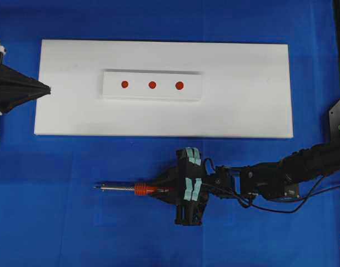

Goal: Touch the tip of the soldering iron to the mark.
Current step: 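Lift the soldering iron and carry it over the dotted white strip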

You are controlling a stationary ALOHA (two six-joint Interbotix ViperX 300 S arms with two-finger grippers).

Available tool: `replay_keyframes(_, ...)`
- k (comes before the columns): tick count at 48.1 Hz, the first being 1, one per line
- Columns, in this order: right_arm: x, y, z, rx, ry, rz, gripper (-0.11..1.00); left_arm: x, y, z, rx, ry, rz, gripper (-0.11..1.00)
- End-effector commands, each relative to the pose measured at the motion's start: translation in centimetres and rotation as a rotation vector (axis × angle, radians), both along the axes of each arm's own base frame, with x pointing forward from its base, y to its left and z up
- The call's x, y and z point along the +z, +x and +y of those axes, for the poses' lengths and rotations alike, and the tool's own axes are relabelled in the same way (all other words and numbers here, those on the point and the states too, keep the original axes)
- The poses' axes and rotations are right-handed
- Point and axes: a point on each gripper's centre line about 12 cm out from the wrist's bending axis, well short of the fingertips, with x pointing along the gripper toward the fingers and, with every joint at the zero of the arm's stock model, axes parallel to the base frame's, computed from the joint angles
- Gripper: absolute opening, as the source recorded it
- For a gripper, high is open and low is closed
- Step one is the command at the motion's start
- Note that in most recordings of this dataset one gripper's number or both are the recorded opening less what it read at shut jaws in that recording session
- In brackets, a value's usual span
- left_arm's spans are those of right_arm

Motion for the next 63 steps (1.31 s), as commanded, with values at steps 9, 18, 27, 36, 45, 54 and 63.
replay_keyframes(9, 2.1, 0.3, 0.3, 0.005, 0.015, -0.046, 0.06, 0.5, 0.1, 0.0, 0.001, 0.002, -0.014, 0.00)
replay_keyframes(18, 5.9, -0.6, -0.1, 0.019, 0.025, -0.080, 0.06, 0.4, 0.1, 0.0, 0.001, 0.000, -0.012, 0.00)
replay_keyframes(27, 11.1, -2.1, -0.7, 0.070, 0.008, -0.101, 0.06, 0.5, 0.1, 0.0, 0.001, -0.001, -0.014, 0.00)
replay_keyframes(36, 15.9, -3.5, -1.2, 0.123, 0.003, -0.117, 0.06, 0.5, 0.1, 0.0, 0.001, 0.000, -0.015, 0.00)
replay_keyframes(45, 18.1, -4.5, -1.4, 0.153, 0.004, -0.121, 0.06, 0.5, 0.1, 0.0, 0.001, -0.001, -0.015, 0.00)
replay_keyframes(54, 17.9, -4.4, -1.3, 0.163, -0.009, -0.113, 0.06, 0.5, 0.1, 0.0, 0.001, -0.001, -0.014, 0.00)
replay_keyframes(63, 17.7, -4.0, -3.4, 0.154, -0.076, -0.089, 0.06, 0.5, 0.1, 0.0, 0.001, -0.001, -0.014, 0.00)
